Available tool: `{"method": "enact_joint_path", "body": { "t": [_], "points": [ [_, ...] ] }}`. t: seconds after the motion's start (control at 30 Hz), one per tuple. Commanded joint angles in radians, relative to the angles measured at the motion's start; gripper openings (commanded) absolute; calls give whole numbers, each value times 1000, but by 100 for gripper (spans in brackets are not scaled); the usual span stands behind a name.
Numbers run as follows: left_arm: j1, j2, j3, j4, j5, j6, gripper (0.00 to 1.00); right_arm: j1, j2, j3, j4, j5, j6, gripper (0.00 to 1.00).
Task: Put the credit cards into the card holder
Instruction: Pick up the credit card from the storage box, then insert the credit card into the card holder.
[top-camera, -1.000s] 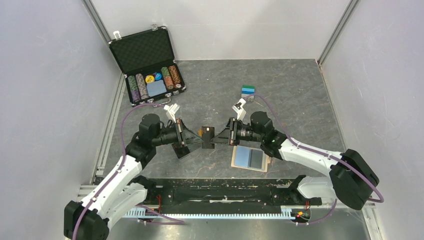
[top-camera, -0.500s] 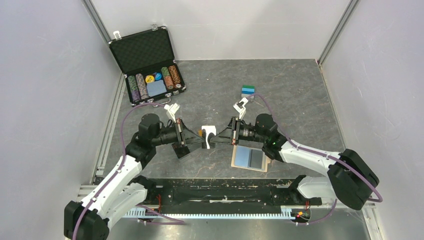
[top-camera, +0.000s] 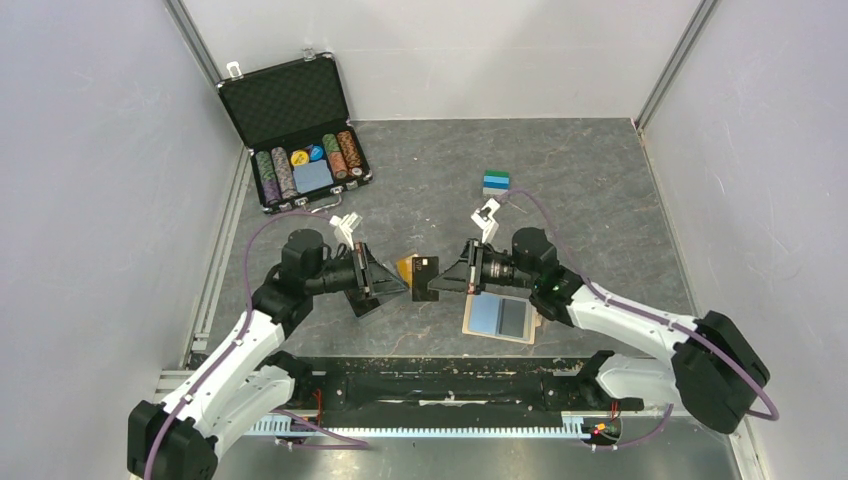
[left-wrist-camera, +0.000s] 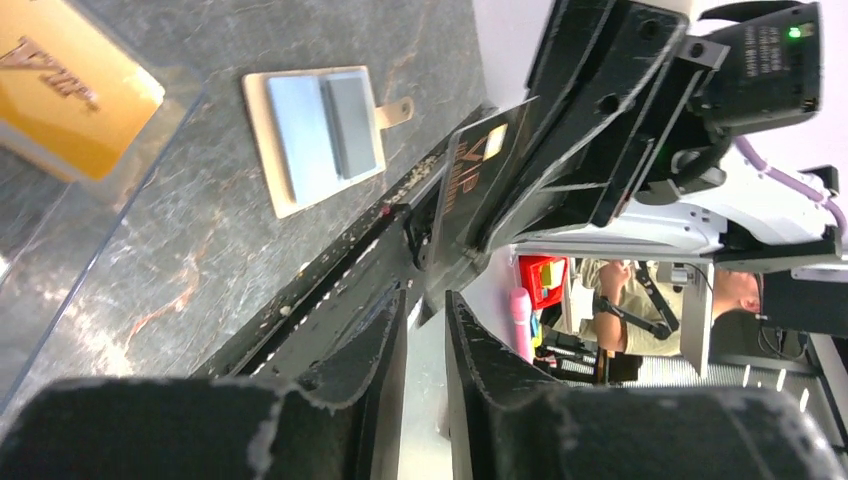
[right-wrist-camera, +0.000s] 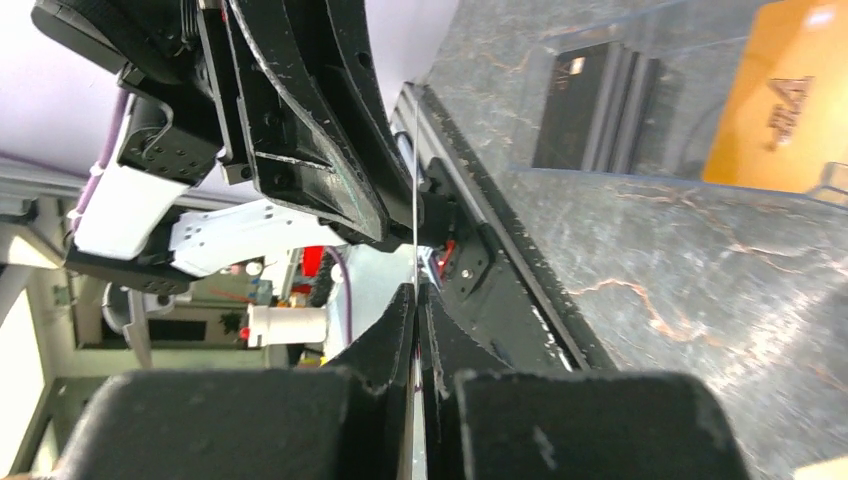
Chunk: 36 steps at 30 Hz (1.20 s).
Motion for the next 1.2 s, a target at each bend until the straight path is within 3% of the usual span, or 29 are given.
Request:
{"method": "enact_joint_path", "body": {
  "t": [0.0,0.13,0.27,0.67,0.9,1.17],
  "points": [
    [-5,1,20,-98,-65,45,27,-49,-98,0,-203,77,-134,0],
    [-41,26,33,-143,-117,66,27,-116,-186,-66,-331,92,-197,0],
    [-157,94,110,-236,-242,120,26,-193,-270,-112,-459,91,-264,0],
    [-558,540,435,-354,-599,187,19,-416,-426,-196,-767,77,-413,0],
    [-659,749,575,-384,-734,180,11,-480,-451,-239,-817,70,-458,0],
    [-695,917,643,-387,-764,152,5,-507,-434,-308,-773,50,-470,0]
  ]
}}
